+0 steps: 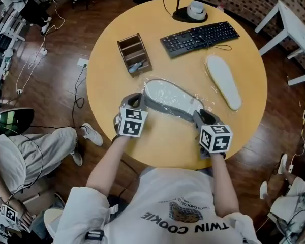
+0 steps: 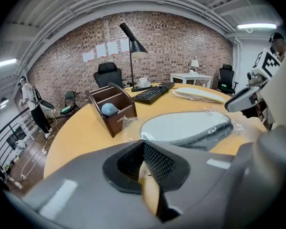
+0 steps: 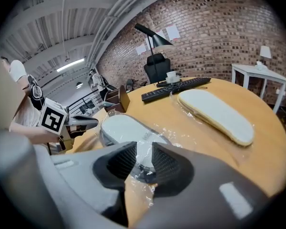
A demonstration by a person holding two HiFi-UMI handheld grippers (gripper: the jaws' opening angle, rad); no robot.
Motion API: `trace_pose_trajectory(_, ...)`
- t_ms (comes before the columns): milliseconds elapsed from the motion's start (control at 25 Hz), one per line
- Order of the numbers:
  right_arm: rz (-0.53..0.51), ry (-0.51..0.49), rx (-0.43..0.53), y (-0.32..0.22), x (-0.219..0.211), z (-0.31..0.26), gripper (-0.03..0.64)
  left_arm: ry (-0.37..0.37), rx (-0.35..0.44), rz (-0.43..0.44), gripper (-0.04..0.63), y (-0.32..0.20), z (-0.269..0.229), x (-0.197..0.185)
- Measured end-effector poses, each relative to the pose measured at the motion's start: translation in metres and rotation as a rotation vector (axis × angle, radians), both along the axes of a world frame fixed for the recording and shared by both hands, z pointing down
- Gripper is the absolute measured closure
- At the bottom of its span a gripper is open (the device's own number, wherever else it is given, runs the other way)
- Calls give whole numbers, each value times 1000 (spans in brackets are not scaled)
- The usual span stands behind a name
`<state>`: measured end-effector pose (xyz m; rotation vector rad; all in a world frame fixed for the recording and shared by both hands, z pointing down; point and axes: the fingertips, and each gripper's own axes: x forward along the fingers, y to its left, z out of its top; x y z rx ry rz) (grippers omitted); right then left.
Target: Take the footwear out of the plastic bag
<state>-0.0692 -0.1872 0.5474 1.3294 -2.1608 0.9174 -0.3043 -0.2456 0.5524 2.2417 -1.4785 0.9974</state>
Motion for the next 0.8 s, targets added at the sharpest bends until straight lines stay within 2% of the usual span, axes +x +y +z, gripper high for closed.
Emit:
trace_pose_trajectory(120,40,-23,-12,0,7,1,517,-22,-5,19,589,-7,5,-9)
trace_pose_trajectory(360,161,-170,-69,7,28,9,505,-60,-26,51,588,-16,20,-16)
trace_pose_trajectory(640,212,-280,-126,10,41,19,505,-93,-74,75,588,-17,41,-16)
trace_pose_trajectory(800,214,-303,-166,10,45,26,504,-111,-85,85,589,-18,45,-15)
